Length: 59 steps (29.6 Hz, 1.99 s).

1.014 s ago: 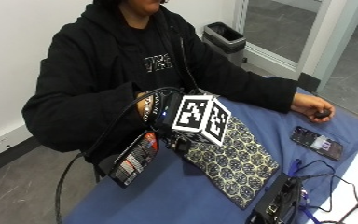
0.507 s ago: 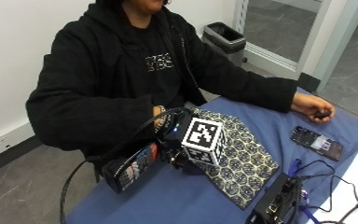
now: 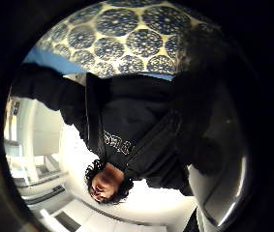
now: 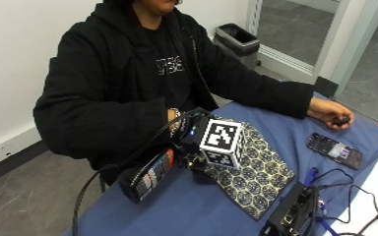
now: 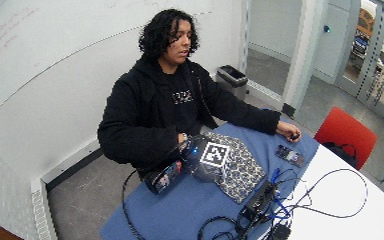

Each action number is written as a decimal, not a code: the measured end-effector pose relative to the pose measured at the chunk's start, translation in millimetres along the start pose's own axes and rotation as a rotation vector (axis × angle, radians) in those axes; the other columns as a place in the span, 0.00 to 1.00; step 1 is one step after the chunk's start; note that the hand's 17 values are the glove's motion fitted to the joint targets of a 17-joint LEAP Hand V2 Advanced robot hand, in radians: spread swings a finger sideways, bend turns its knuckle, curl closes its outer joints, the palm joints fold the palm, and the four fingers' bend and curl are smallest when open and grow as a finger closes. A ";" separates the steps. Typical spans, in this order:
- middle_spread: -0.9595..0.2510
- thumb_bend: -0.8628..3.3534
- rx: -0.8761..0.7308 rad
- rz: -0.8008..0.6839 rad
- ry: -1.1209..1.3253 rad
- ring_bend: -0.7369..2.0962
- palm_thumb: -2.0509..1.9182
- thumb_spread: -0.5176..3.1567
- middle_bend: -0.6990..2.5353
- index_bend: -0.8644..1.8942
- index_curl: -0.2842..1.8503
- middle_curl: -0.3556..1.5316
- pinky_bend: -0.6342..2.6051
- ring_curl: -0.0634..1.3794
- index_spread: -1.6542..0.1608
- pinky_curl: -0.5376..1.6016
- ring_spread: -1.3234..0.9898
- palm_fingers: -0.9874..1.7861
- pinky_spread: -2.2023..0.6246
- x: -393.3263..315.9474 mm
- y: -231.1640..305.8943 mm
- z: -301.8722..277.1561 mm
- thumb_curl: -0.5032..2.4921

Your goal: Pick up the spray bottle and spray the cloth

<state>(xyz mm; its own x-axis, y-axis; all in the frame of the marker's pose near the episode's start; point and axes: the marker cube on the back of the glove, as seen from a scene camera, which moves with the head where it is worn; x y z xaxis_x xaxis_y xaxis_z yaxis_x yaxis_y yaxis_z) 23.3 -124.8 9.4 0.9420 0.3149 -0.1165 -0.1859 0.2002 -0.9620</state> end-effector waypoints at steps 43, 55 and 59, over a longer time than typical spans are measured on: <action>0.67 0.20 1.215 -1.209 -0.630 0.52 0.78 0.48 0.41 0.36 0.37 0.51 0.36 0.39 0.79 0.46 0.49 0.81 0.69 -188.0 -34.2 -194.9 0.39; 0.65 0.20 1.131 -1.204 -0.575 0.52 0.76 0.48 0.41 0.37 0.37 0.51 0.36 0.39 0.78 0.46 0.48 0.80 0.68 -179.3 -39.2 -187.7 0.38; 0.69 0.19 1.105 -1.146 -0.492 0.50 0.75 0.48 0.40 0.36 0.36 0.50 0.34 0.38 0.78 0.45 0.50 0.73 0.71 -166.0 -39.6 -178.0 0.37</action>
<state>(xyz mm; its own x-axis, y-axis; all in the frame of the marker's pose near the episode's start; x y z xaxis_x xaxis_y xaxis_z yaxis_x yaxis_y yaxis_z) -76.0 -350.1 22.9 0.5888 -0.2494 0.7689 0.1963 0.9668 0.1633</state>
